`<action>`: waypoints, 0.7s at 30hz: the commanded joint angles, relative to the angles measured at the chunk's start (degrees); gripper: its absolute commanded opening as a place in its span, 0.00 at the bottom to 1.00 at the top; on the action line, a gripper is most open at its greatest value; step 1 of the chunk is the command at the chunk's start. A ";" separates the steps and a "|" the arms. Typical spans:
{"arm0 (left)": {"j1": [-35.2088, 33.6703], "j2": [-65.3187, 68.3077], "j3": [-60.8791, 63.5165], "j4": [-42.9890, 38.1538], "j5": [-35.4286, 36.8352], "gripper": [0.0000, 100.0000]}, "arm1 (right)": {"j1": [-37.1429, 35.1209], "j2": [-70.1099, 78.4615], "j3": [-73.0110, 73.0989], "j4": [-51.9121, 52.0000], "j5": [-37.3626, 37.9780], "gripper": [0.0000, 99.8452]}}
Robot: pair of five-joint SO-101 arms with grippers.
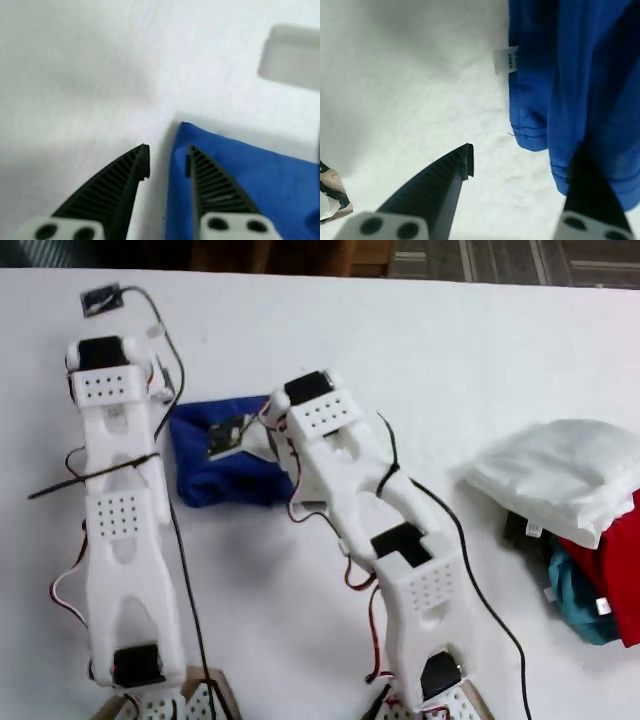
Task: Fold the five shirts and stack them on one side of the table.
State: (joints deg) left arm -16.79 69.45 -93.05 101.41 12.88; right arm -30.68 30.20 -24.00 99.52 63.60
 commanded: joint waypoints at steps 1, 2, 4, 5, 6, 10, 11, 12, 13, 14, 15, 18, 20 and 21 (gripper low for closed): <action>-0.97 -5.89 -2.51 0.97 -1.32 0.18 | 0.13 -5.76 -0.35 1.19 -0.53 0.31; -1.05 -6.77 -2.42 1.05 -1.41 0.18 | 0.22 -6.46 -0.35 1.63 -0.53 0.31; -0.79 -8.88 -2.42 1.14 -1.49 0.18 | 0.57 -8.31 -0.09 1.80 -0.44 0.31; -0.62 -10.02 -2.42 1.14 -1.49 0.18 | 1.27 -9.45 -0.09 1.80 -0.44 0.31; -0.53 -11.16 -2.33 1.14 -1.49 0.18 | 1.98 -10.42 -0.09 1.80 -0.44 0.31; 0.79 -15.12 0.57 1.23 -3.96 0.18 | 4.97 -13.58 0.53 1.80 -0.44 0.31; 1.05 -16.35 2.68 1.14 -4.92 0.18 | 5.76 -14.55 1.05 1.80 -0.44 0.31; 1.23 -17.58 5.49 1.14 -5.36 0.18 | 6.64 -15.34 1.23 1.80 -0.44 0.31; 1.41 -19.08 9.19 1.14 -5.45 0.18 | 7.60 -15.87 0.97 1.63 -0.44 0.31; 1.67 -20.57 13.67 1.14 -5.54 0.18 | 8.13 -16.31 0.35 1.36 -0.53 0.31; 2.20 -22.07 18.24 1.14 -5.63 0.18 | 8.57 -16.22 -0.35 0.92 -0.70 0.31; 4.04 -26.55 34.86 1.14 -8.88 0.18 | 9.19 -13.76 -3.16 -3.82 -9.14 0.25; 4.92 -29.89 45.49 1.14 -9.85 0.18 | 9.71 -10.95 -5.63 -8.13 -17.41 0.14; 5.01 -31.65 49.98 1.05 -9.85 0.17 | 9.63 -9.36 -7.30 -10.24 -21.36 0.06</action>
State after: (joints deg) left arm -13.19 45.45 -57.01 101.58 4.00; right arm -21.89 19.21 -26.81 94.33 52.97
